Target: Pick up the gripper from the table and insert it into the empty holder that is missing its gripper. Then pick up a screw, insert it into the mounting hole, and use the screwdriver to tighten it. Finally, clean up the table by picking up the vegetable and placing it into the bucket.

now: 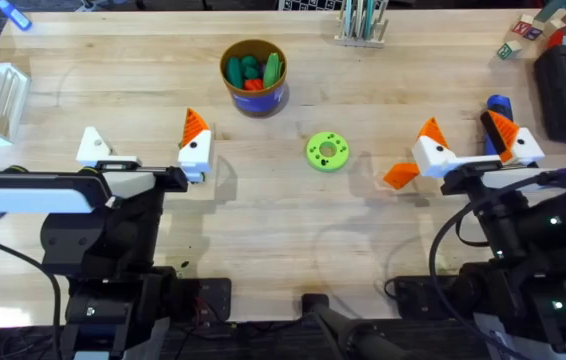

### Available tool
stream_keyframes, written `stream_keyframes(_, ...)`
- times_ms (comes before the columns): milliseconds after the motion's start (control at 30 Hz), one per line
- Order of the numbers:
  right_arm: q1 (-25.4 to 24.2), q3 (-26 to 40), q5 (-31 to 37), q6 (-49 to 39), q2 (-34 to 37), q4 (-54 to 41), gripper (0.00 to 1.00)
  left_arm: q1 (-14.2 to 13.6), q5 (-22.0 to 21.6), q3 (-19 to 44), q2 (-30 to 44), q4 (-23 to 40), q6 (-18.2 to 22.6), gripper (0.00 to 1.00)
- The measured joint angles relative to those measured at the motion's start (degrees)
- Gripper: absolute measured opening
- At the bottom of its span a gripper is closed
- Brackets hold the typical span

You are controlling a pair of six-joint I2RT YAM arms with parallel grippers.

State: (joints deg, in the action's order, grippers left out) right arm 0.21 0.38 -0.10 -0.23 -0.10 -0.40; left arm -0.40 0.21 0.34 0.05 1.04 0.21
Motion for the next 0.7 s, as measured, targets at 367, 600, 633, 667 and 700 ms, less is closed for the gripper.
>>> stream_keyframes(367,0.00,0.04,0.02,0.00,0.00,-0.50,0.906,0.00,-0.04,0.00,0.00,2.64,0.15,0.986)
stream_keyframes(600,0.00,5.22,-0.20,0.00,0.18,-12.88,0.905,0.00,-1.84,4.74,0.41,12.53,0.22,0.986)
stream_keyframes(633,0.00,6.72,-0.25,0.00,0.65,-16.96,0.906,0.00,-2.57,6.79,1.02,15.43,0.23,0.985)
stream_keyframes(667,0.00,8.09,-0.28,0.00,1.37,-20.14,0.905,0.00,-3.16,9.01,1.92,18.11,0.26,0.986)
stream_keyframes(700,0.00,9.97,-0.40,0.00,2.64,-23.71,0.906,0.00,-3.87,12.00,3.26,21.36,0.27,0.986)
